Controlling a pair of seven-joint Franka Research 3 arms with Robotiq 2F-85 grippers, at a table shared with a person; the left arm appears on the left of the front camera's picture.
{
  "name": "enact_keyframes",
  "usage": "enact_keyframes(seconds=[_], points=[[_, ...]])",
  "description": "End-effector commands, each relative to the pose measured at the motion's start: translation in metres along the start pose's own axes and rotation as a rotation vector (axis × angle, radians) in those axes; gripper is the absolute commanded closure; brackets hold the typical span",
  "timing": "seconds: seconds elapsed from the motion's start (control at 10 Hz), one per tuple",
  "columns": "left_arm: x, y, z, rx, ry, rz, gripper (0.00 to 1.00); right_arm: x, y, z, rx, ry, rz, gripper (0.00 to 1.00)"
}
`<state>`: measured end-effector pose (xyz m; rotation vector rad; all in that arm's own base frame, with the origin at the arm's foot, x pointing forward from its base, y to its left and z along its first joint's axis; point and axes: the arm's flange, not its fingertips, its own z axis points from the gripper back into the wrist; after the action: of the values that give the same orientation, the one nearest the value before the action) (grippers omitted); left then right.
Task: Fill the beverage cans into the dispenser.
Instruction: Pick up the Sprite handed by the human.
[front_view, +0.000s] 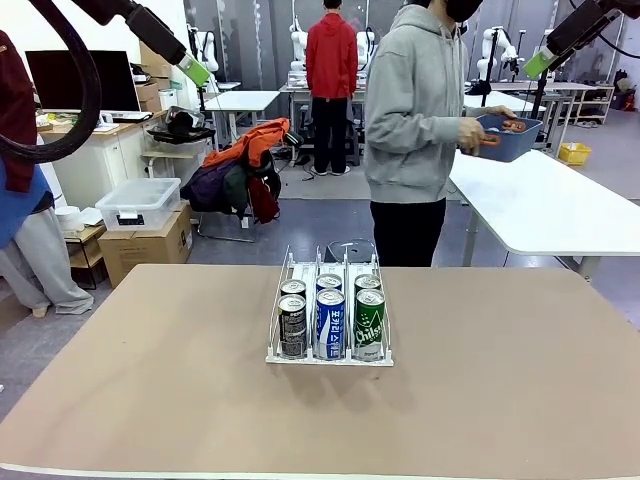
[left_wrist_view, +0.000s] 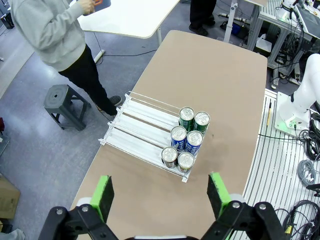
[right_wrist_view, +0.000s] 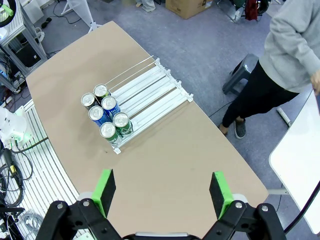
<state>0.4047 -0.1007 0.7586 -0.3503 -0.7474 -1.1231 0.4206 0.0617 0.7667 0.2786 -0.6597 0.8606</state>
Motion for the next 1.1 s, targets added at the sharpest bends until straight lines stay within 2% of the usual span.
enact_keyframes(seconds=[0.0, 1.0], points=[[-0.0018, -0.0016, -0.0001, -0.022, -0.011, 0.011, 0.0, 0.0002, -0.0001, -0.0002, 0.0, -0.002, 0.0, 0.0], [-0.0018, -0.0016, -0.0001, -0.022, -0.011, 0.011, 0.0, 0.0002, -0.0001, -0.0002, 0.0, -0.002, 0.0, 0.0]])
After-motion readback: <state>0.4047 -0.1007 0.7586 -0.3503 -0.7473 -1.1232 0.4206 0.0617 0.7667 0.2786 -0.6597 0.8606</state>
